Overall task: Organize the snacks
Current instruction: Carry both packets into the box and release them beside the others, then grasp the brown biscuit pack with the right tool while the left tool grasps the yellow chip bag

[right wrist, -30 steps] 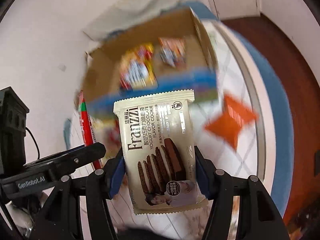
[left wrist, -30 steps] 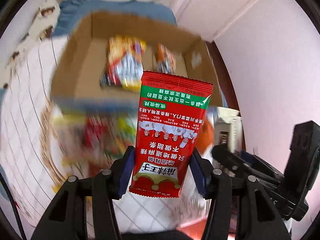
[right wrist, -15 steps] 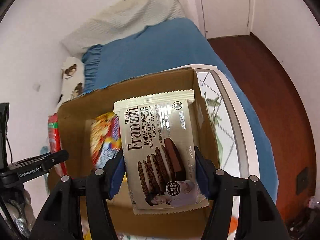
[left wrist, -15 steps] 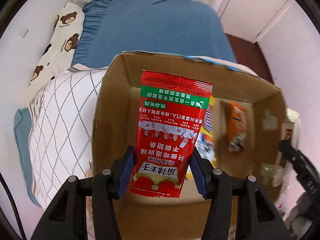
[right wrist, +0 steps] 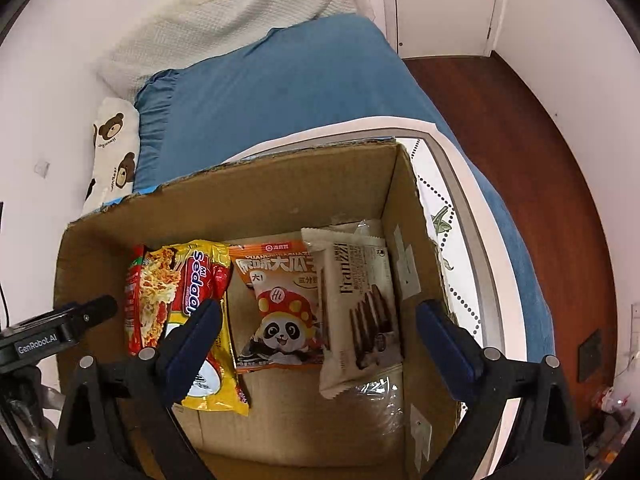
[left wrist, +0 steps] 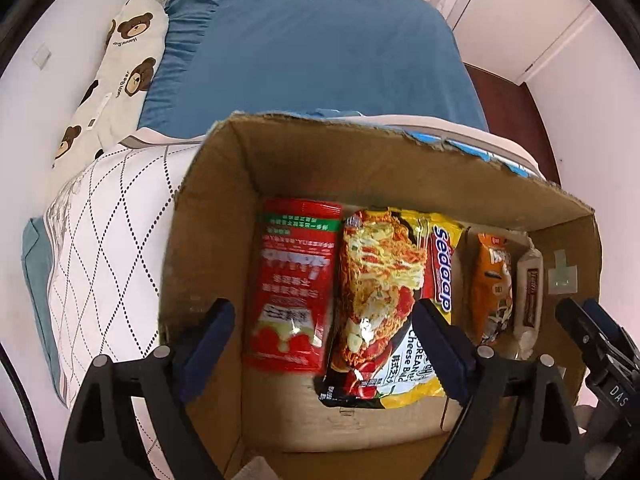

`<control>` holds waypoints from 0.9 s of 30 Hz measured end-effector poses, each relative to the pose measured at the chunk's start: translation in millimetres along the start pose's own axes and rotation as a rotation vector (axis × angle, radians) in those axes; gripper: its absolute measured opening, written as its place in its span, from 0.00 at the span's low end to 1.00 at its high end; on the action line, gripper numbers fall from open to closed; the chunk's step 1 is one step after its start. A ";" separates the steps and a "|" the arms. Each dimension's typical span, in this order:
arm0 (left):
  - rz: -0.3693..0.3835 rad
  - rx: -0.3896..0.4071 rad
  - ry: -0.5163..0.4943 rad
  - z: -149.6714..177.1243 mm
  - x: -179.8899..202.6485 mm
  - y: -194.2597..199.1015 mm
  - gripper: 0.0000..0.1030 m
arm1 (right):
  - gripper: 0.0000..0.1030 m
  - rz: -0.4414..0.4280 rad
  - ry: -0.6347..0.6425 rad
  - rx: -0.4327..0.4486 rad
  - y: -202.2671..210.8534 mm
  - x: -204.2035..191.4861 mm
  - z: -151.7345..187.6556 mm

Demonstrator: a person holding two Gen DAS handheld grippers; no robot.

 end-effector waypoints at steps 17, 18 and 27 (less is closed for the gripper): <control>0.034 0.194 -0.020 81.2 -11.7 50.4 0.88 | 0.96 0.036 0.099 0.037 27.4 -39.3 65.2; 0.039 0.210 -0.022 86.5 -12.7 56.0 0.88 | 0.96 0.038 0.105 0.049 33.9 -41.3 70.0; 0.083 0.319 -0.034 135.5 -22.1 102.1 0.88 | 0.97 0.039 0.136 0.177 102.3 -49.3 115.1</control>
Point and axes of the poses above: each gripper's, at about its wrist camera, not at the fingertips, and y roughly against the way its jaws point, x to its right, z to its underside, the point moved 1 cm from there along -y, roughly the way its jaws point, and after that the axes turned 11 degrees about y, right-handed, at the moved point
